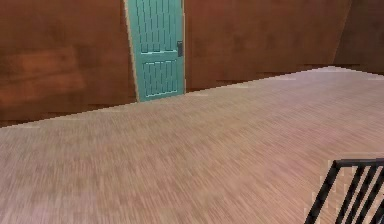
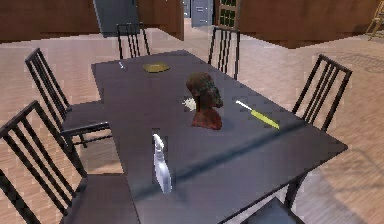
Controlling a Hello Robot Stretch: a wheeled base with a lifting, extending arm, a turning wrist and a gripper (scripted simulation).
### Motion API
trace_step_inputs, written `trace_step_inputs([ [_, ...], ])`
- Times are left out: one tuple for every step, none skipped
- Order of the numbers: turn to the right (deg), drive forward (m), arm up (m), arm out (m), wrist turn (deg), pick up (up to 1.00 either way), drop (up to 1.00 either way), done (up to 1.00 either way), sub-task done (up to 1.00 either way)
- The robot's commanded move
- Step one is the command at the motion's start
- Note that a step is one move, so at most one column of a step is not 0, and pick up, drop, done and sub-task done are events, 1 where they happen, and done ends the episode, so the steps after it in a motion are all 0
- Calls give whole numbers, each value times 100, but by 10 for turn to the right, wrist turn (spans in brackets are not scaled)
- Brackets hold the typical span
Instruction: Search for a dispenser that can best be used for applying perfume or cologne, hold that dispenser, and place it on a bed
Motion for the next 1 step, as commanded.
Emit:
trace_step_inputs([
  [0,0,50,0,0,0,0,0,0],
])
